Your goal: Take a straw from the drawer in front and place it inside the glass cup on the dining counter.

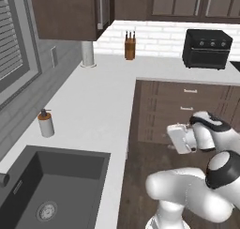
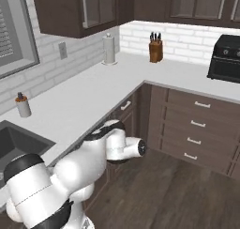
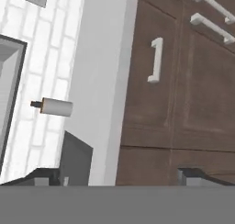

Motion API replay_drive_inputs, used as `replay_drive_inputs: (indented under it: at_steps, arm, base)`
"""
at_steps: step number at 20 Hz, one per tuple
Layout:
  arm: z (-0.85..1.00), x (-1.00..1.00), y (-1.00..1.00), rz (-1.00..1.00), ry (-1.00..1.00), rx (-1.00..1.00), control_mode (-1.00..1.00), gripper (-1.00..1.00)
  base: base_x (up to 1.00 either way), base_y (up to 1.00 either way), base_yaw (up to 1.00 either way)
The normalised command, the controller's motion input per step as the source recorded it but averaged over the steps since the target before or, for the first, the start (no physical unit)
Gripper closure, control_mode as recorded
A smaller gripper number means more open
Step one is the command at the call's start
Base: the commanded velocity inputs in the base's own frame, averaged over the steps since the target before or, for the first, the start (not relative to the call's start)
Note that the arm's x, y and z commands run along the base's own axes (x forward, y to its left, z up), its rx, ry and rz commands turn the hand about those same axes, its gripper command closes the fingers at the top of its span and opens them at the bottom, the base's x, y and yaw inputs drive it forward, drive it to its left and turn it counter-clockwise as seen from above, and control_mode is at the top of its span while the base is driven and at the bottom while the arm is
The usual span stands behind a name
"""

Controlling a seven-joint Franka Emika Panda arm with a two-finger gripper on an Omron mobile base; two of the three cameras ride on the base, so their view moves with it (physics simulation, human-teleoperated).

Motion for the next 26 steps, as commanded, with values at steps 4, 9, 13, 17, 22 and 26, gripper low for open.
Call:
replay_drive_inputs:
  at_steps: [4,9,13,17,22,26]
  arm:
    - [-0.55,0.60,0.33,0.00,0.00,0.36,-1.00,-1.00]
    - [-0.27,0.51,0.22,0.00,-0.01,0.19,-1.00,-1.00]
    - [-0.29,0.46,0.34,0.00,0.00,0.00,-1.00,-1.00]
    - [-0.36,0.42,0.22,0.01,0.04,0.00,-1.00,-1.00]
    - [-0.43,0.61,0.08,0.03,0.05,0.06,-1.00,-1.00]
    - [-0.35,0.74,0.11,0.00,0.02,0.09,-1.00,-1.00]
  base:
    - [0.00,0.00,0.00]
    - [0.00,0.00,0.00]
    - [0.00,0.00,0.00]
    - [0.00,0.00,0.00]
    - [0.00,0.00,0.00]
    - [0.00,0.00,0.00]
